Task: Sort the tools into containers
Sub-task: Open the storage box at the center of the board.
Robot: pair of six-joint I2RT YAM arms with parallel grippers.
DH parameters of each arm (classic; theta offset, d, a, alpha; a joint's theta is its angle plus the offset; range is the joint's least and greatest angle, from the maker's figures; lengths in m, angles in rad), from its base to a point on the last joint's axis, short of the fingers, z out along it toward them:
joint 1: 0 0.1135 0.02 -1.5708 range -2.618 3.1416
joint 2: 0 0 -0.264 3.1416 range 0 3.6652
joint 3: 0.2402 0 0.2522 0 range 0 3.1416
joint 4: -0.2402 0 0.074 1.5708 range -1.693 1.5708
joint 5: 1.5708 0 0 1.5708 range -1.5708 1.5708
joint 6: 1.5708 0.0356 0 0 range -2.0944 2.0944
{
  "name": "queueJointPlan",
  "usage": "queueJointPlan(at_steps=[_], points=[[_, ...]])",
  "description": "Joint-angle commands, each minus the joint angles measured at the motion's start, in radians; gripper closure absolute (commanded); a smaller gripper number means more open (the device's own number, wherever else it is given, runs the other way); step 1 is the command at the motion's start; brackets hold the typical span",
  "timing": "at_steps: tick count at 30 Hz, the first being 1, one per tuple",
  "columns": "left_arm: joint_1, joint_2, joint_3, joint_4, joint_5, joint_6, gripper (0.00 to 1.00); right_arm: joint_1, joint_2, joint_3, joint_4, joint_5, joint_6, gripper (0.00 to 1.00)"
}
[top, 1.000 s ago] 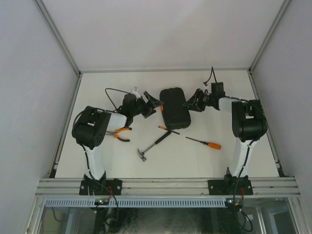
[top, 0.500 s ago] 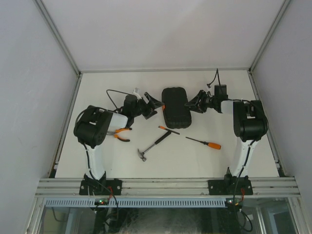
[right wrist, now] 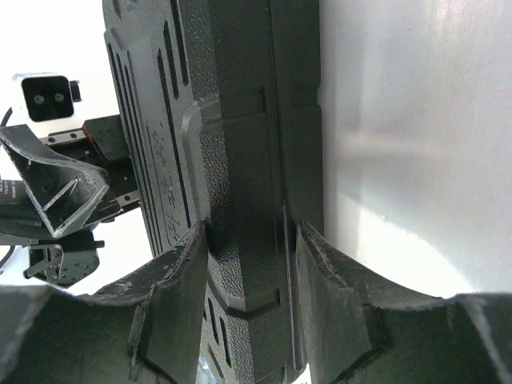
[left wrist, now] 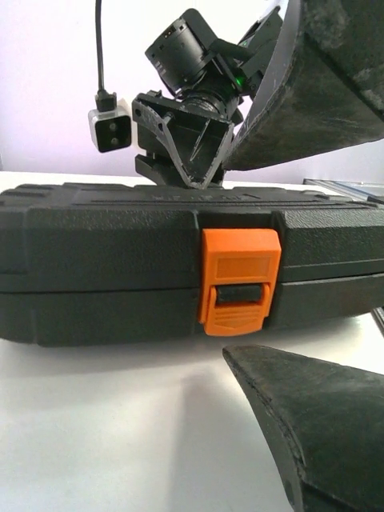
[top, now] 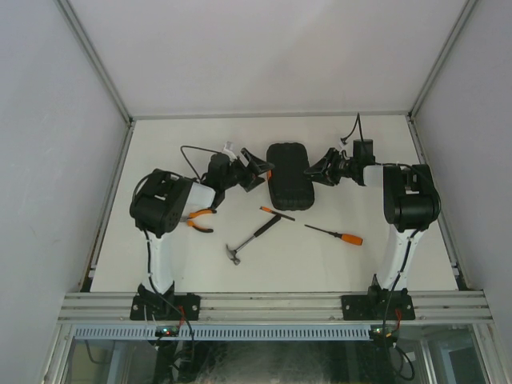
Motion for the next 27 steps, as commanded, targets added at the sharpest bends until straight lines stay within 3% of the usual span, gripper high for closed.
queueJointPlan(at_steps=[1,19,23,27], points=[[-0.013,0.023,0.074,0.079,0.034,-0.037,0.08,-0.009,0.058,-0.041,-0.105,0.119,-0.022,0.85],[-0.032,0.101,0.104,0.112,0.079,-0.096,0.09,-0.006,0.06,-0.037,-0.106,0.116,-0.025,0.86],[-0.033,0.107,0.119,0.12,0.091,-0.1,0.14,-0.004,0.059,-0.033,-0.111,0.116,-0.026,0.86],[-0.033,0.101,0.117,0.12,0.088,-0.094,0.27,-0.002,0.057,-0.029,-0.119,0.12,-0.033,0.86]])
